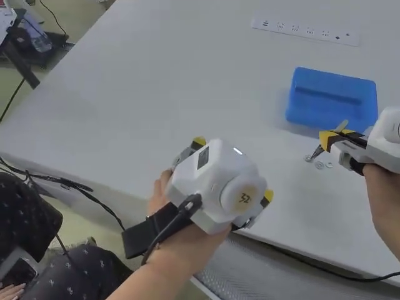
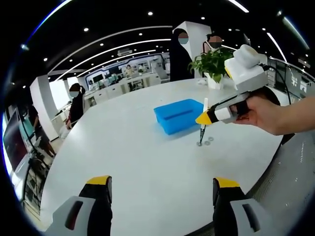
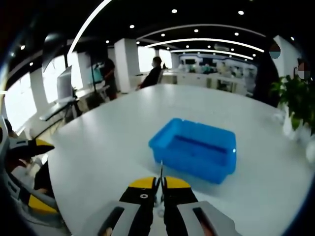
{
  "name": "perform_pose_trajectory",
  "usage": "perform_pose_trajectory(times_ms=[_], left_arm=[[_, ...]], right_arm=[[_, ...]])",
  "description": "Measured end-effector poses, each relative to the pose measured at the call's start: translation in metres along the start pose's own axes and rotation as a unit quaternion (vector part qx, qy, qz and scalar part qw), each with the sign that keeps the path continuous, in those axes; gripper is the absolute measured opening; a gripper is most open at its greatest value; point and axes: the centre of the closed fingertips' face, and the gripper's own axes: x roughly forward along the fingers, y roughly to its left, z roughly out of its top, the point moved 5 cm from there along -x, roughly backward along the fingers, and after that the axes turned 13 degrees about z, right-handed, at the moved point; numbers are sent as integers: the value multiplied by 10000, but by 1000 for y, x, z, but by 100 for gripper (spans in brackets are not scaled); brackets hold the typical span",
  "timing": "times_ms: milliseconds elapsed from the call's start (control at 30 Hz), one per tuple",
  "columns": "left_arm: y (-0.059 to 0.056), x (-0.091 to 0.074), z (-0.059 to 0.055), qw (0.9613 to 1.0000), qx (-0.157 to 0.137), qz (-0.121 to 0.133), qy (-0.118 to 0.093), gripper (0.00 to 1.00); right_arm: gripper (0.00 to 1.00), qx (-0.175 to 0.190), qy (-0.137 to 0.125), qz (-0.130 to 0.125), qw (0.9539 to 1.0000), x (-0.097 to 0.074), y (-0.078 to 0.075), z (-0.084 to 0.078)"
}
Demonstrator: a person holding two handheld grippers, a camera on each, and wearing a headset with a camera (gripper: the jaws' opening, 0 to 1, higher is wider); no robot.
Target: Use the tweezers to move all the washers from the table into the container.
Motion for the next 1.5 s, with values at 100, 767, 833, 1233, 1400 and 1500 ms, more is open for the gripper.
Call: perform_pose_trajectory(times_ms=[100, 767, 833, 1233, 1400, 1500], left_arm=[[-1, 0, 1, 10000, 10, -11, -19, 86], [-17, -6, 7, 9977, -104, -650, -160, 87], [-16, -7, 10, 9976, -46, -625, -279, 87], [-18, -13, 25, 9949, 38, -668, -753, 88], [-15, -13, 27, 9933, 339, -789, -768, 93], [-6, -18, 32, 9926, 264, -843, -829, 93]], right_arm=[[3, 20, -8, 4, 10000, 2, -1, -1], [1, -190, 236, -291, 9991, -3, 17, -7], [1, -177, 256, -287, 9991, -2, 11, -7], [2, -233, 503, -111, 9984, 0, 3, -6], [2, -211, 548, -11, 9983, -1, 0, -7], [2, -163, 546, 44, 9984, -1, 2, -6]])
